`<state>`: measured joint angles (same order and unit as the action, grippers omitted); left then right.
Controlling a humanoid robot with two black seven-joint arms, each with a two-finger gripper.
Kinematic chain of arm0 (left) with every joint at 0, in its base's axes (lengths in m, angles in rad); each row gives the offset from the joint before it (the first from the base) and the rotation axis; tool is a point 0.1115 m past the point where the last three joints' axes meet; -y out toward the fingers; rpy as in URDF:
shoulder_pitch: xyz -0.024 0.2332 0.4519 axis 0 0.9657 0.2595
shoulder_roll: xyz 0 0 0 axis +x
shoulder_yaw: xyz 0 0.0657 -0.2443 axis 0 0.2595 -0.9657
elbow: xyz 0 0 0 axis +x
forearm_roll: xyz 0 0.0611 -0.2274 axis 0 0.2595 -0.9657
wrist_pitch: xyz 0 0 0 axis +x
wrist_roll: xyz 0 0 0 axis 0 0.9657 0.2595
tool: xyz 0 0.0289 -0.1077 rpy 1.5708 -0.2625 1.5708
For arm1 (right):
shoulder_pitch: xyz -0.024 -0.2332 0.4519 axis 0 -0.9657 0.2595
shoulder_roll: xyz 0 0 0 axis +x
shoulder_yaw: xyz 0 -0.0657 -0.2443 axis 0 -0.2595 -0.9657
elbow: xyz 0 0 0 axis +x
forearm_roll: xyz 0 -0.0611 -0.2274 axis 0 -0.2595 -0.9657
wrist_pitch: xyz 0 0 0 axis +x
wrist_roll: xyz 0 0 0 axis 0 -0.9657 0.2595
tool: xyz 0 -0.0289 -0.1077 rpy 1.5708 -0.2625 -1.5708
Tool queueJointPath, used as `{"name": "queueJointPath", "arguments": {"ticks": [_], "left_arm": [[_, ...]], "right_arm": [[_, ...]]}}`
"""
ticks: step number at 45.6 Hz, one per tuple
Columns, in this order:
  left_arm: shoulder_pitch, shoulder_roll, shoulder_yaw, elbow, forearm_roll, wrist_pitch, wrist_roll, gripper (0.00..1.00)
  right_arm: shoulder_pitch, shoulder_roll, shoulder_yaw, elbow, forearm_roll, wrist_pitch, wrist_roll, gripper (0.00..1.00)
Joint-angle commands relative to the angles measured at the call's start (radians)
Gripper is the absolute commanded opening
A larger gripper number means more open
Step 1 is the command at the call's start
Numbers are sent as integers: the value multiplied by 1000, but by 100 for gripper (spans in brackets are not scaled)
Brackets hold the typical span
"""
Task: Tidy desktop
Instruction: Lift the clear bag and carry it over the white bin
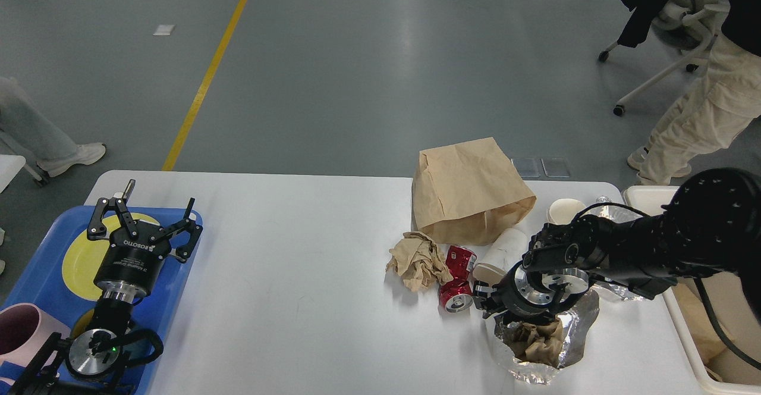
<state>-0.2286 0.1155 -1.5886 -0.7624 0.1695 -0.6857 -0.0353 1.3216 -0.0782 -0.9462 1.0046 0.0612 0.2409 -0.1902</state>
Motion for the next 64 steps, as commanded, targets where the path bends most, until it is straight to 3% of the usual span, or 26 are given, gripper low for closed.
{"name": "queueJointPath", "arguments": {"ticks": [1, 28, 34, 48, 64], "left_arm": [[0, 1, -1, 0, 1, 0, 0, 97], [0, 0, -1, 0, -1, 0, 0, 97], [0, 0, -1, 0, 1, 0, 0, 97], [0, 0, -1, 0, 1, 0, 0, 97], [0, 1, 1, 0, -1, 0, 0, 97]], "right_arm": [[-1, 1, -3, 5, 0, -41, 0, 0], [2, -6, -28, 42, -11, -32, -20, 0], [48, -46, -40, 124, -9, -15, -21, 0], [457, -169, -173, 492, 8, 41, -29, 0], [988, -261, -342, 707, 49, 304, -28, 0]]}}
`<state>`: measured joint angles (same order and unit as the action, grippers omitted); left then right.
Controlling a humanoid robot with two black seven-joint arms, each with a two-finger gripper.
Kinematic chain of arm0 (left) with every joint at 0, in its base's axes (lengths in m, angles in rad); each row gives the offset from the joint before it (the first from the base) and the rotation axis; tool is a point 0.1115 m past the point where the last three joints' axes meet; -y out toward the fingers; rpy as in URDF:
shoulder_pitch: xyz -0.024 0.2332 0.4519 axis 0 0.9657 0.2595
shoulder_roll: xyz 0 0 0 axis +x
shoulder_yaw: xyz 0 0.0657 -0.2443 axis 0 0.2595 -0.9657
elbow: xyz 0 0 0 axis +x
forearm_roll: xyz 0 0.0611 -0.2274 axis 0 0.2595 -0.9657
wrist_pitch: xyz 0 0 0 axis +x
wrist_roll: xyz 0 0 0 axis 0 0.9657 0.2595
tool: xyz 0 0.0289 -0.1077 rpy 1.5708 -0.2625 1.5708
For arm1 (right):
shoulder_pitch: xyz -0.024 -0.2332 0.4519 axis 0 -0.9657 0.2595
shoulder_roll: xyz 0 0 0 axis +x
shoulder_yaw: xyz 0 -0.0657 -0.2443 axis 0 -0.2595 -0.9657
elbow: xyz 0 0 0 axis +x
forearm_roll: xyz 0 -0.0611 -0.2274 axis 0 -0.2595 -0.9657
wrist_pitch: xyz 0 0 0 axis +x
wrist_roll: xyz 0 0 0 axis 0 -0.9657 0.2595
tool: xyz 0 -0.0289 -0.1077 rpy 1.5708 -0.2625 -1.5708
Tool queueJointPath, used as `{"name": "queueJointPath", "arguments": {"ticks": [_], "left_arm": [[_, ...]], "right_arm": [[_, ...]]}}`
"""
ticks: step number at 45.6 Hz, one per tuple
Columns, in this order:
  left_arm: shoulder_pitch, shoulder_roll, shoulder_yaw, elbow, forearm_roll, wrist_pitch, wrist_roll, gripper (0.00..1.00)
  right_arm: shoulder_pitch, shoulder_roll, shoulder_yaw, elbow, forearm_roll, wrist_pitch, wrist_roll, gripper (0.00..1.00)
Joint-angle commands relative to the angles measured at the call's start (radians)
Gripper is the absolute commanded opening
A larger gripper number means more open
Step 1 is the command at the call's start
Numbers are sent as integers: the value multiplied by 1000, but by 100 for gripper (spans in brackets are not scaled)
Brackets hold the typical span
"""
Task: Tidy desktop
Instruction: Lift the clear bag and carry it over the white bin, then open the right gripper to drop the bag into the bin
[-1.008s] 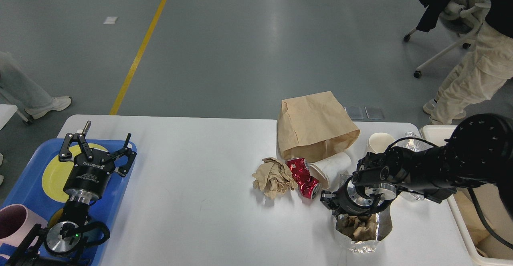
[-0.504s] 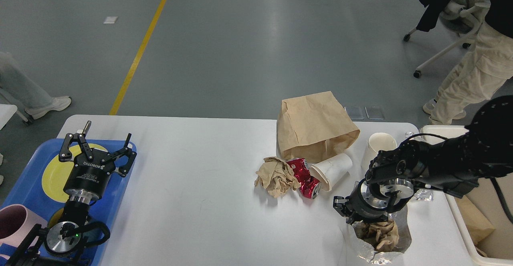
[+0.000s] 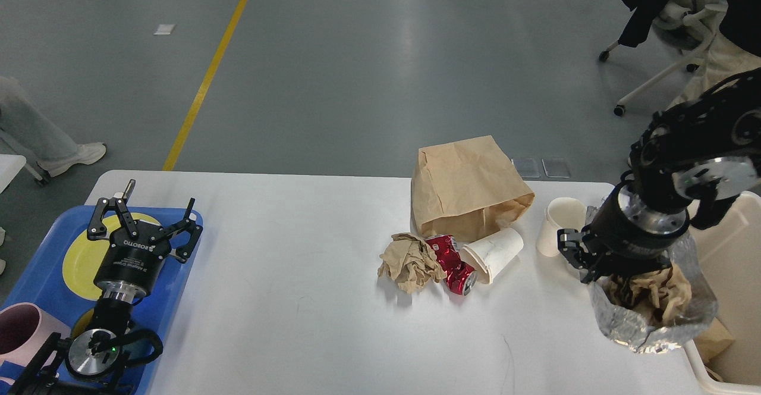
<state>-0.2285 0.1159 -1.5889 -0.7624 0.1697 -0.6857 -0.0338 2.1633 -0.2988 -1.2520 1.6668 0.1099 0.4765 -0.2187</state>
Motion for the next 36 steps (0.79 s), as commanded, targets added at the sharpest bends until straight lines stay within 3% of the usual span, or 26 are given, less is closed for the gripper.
{"name": "queueJointPath", "arguments": {"ticks": [1, 10, 20, 22, 29, 36], "left_arm": [[0, 1, 0, 0, 1, 0, -1, 97], [0, 1, 0, 0, -1, 0, -1, 97], [0, 1, 1, 0, -1, 0, -1, 97], [0, 1, 1, 0, 1, 0, -1, 97], [0, 1, 1, 0, 1, 0, -1, 97], [0, 1, 1, 1, 1, 0, -1, 97]], "right_arm": [[167, -42, -47, 50, 1, 70, 1, 0], [230, -40, -141, 65, -1, 73, 45, 0], [201, -36, -331, 22, -93, 39, 286, 0], [173, -43, -362, 4, -122, 22, 315, 0], [-3, -176, -399, -166, -165, -16, 328, 0], [-313, -263, -339, -490, -182, -27, 326, 0]]}}
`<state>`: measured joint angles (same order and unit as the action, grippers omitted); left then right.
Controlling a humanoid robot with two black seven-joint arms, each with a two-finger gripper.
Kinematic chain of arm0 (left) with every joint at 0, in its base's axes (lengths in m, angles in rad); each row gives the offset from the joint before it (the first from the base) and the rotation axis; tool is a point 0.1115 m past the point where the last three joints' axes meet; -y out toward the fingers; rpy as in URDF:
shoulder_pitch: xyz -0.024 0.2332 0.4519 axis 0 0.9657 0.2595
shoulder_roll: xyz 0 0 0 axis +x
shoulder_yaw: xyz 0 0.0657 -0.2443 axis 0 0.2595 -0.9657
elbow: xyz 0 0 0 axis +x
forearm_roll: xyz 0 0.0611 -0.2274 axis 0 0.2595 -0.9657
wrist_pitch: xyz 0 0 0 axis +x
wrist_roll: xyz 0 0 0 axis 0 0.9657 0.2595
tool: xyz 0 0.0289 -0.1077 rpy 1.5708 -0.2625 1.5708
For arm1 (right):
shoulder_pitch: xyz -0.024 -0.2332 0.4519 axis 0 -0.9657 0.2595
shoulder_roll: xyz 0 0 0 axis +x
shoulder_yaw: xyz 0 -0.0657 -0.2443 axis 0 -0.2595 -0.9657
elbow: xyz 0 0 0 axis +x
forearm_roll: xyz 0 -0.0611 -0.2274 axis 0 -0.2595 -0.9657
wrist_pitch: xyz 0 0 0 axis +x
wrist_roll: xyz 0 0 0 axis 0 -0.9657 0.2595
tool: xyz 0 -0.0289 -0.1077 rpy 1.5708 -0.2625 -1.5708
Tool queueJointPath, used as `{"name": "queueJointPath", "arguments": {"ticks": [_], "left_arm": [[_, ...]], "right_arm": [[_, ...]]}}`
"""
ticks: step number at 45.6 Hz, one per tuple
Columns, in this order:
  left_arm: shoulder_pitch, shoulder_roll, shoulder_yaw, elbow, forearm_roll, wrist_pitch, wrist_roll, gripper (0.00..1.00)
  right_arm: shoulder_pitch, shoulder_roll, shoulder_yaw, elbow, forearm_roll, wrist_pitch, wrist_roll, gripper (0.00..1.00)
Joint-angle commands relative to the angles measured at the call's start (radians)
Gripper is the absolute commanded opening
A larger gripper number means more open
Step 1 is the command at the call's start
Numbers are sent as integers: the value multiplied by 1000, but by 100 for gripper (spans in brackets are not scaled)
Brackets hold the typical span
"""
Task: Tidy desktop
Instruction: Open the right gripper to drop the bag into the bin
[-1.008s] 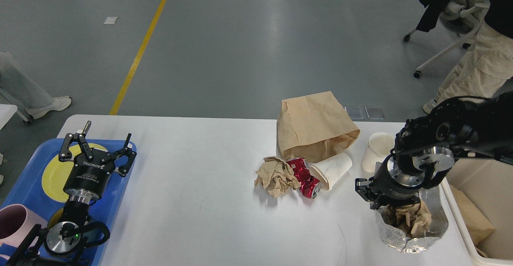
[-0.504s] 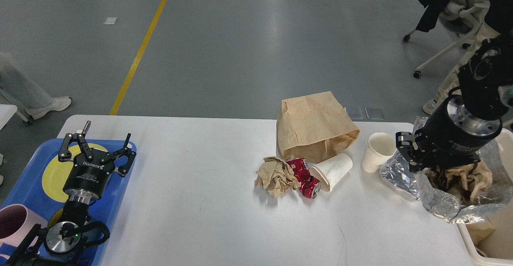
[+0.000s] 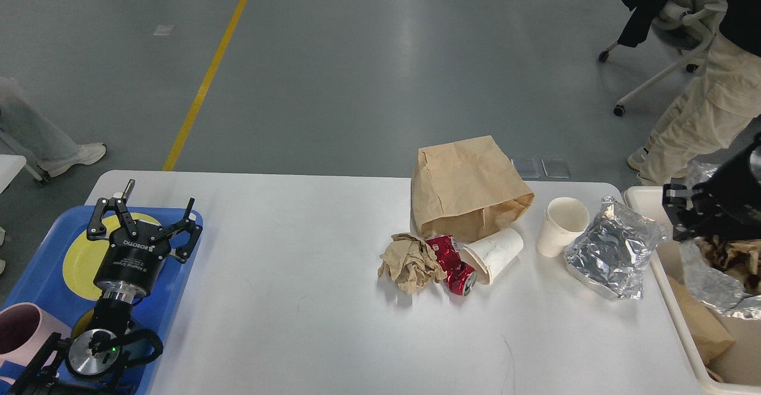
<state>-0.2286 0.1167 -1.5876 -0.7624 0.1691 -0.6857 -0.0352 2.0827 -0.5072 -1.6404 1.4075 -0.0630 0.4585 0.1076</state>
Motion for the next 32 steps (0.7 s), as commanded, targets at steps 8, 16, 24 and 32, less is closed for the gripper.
{"name": "queueJointPath", "arguments": {"ticks": [8, 16, 24, 32], "left_arm": [[0, 0, 0, 0, 0, 0, 0, 97], [0, 0, -2, 0, 1, 0, 0, 97], [0, 0, 0, 0, 1, 0, 0, 97], [0, 0, -2, 0, 1, 0, 0, 97]], "right_arm": [[-630, -99, 238, -568, -11, -15, -2, 0], [-985, -64, 399, -910, -9, -158, -5, 0], [-1265, 47, 462, -1157, -9, -279, -19, 0], [-1449, 144, 461, -1302, -8, -371, -42, 0]]}}
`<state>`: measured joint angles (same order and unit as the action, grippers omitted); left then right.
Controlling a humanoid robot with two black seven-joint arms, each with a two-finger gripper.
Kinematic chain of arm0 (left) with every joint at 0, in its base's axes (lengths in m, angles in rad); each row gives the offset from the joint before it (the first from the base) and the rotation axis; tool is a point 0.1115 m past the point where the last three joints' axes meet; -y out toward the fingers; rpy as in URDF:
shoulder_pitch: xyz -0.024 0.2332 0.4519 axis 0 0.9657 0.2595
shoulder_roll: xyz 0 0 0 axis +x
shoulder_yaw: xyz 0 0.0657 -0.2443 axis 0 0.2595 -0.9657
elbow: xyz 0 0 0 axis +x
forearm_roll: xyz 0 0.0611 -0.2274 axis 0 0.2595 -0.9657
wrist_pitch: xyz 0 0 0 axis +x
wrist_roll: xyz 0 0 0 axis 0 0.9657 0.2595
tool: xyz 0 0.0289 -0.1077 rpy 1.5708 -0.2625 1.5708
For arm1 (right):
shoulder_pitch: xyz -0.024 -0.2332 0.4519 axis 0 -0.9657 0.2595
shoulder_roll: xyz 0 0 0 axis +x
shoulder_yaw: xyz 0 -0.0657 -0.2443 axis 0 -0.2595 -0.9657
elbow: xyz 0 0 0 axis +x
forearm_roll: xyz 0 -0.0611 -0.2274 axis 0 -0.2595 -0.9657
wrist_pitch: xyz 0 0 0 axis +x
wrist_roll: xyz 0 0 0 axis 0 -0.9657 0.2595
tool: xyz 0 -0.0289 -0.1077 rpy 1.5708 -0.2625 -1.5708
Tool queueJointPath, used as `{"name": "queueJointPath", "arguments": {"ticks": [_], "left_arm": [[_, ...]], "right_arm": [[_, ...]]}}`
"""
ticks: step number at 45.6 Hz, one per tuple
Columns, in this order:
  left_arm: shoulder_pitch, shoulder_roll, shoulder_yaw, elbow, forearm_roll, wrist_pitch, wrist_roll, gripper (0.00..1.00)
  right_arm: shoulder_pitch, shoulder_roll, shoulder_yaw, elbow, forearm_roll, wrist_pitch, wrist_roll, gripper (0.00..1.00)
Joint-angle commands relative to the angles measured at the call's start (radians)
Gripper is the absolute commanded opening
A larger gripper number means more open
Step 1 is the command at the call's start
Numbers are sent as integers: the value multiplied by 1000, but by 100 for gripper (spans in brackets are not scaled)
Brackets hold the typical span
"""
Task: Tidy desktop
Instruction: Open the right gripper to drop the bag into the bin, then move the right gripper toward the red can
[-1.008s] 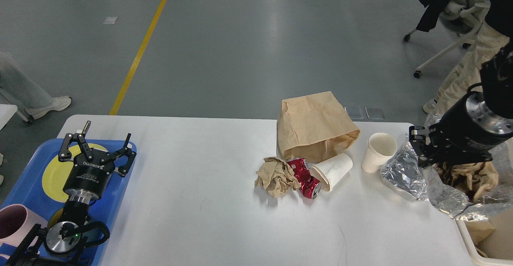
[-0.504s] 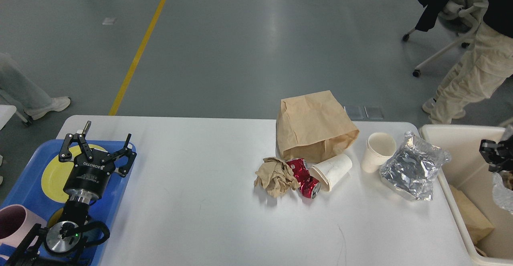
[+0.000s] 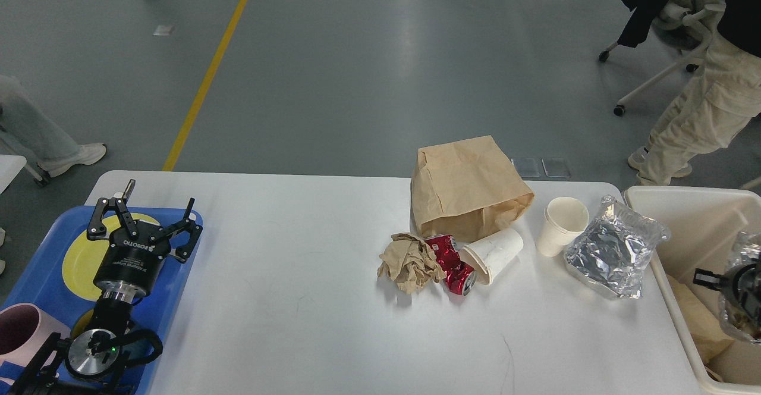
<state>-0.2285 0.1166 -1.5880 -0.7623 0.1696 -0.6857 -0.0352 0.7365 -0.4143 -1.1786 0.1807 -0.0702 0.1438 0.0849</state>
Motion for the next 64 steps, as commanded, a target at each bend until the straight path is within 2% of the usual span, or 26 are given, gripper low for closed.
{"name": "queueJointPath", "arguments": {"ticks": [1, 24, 25, 30, 32, 33, 38, 57, 64], "left_arm": [[0, 0, -1, 0, -1, 0, 0, 97], [0, 0, 0, 0, -1, 0, 0, 96], [0, 0, 0, 0, -1, 0, 0, 97], [0, 0, -1, 0, -1, 0, 0, 97], [0, 0, 0, 0, -1, 0, 0, 97], [0, 0, -1, 0, -1, 0, 0, 97], [0, 0, -1, 0, -1, 0, 0, 97], [0, 0, -1, 0, -1, 0, 0, 97], [0, 0, -1, 0, -1, 0, 0, 97]], "right_arm": [[-111, 52, -1, -78, 0, -65, -20, 0], [-149, 48, 4, -81, 6, -99, -24, 0], [-149, 48, 4, -81, 6, -101, -24, 3], [-154, 48, 10, -81, 6, -127, -24, 62], [-154, 48, 17, -81, 7, -160, -22, 92], [-154, 48, 22, -81, 7, -180, -22, 100], [-155, 48, 36, -78, 7, -217, -22, 100], [-157, 43, 36, -76, 6, -217, -20, 100], [-85, 20, 30, -14, -3, -181, -22, 100]]}}
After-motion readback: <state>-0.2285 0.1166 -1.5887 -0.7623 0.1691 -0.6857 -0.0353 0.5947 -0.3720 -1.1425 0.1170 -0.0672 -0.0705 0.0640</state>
